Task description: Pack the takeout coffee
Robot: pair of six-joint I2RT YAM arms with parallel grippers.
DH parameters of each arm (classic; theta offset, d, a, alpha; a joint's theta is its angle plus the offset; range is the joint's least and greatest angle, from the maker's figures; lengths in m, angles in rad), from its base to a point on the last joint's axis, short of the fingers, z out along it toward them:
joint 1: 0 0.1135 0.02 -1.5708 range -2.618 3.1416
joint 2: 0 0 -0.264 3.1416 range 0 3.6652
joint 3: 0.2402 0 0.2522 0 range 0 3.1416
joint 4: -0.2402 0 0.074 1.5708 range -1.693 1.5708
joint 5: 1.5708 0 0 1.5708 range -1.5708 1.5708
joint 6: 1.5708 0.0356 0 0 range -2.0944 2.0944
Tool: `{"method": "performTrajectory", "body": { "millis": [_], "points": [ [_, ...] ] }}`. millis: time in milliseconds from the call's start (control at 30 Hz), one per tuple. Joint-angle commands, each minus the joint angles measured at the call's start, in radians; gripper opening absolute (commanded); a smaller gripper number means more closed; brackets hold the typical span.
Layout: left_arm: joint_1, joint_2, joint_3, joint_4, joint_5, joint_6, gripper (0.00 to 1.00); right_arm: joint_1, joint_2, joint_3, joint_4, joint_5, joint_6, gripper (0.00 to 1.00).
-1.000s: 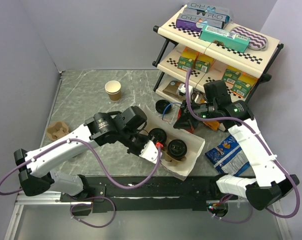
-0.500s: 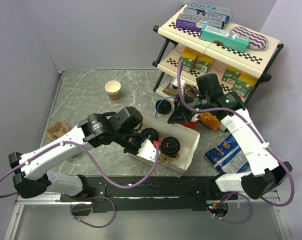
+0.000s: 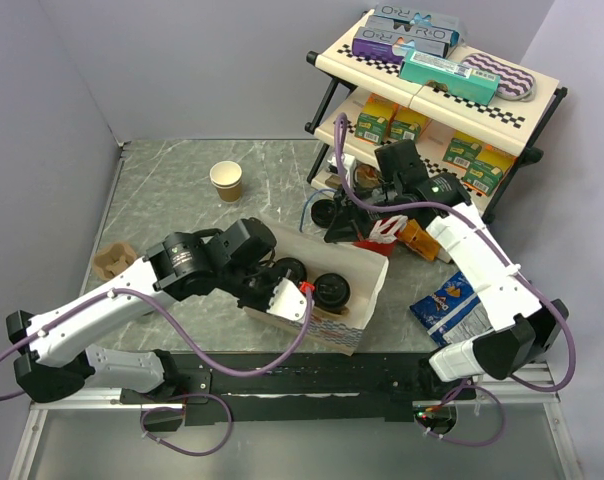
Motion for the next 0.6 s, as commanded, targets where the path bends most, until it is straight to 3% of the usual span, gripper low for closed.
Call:
{"method": "performTrajectory", "body": {
  "millis": [0,67,167,233,400,467,567],
  "points": [
    [0.001,-0.019,-0.025,-0.004,-0.072,-0.019,0.36,0.008,0.010,0.076,-0.005,-0.004,-0.007,0.20],
    [0.000,-0.016,-0.025,-0.003,-0.085,-0.008,0.53,0.002,0.003,0.101,-0.028,0.022,-0.026,0.33],
    [0.001,-0.019,-0.016,0.002,-0.088,-0.002,0.69,-0.017,-0.016,0.147,-0.074,0.056,-0.046,0.46],
    [0.001,-0.023,-0.005,0.026,-0.092,-0.005,0.74,-0.028,-0.028,0.194,-0.123,0.069,-0.060,0.54],
    [0.001,-0.029,0.033,0.062,-0.118,-0.040,0.87,-0.075,-0.072,0.271,-0.203,0.122,-0.099,0.63],
    [0.001,-0.032,0.053,0.080,-0.146,-0.048,0.99,-0.096,-0.094,0.283,-0.212,0.132,-0.098,0.66],
    [0.012,-0.040,0.076,0.105,-0.186,-0.053,0.99,-0.129,-0.140,0.277,-0.191,0.139,-0.074,0.69]
  ]
}}
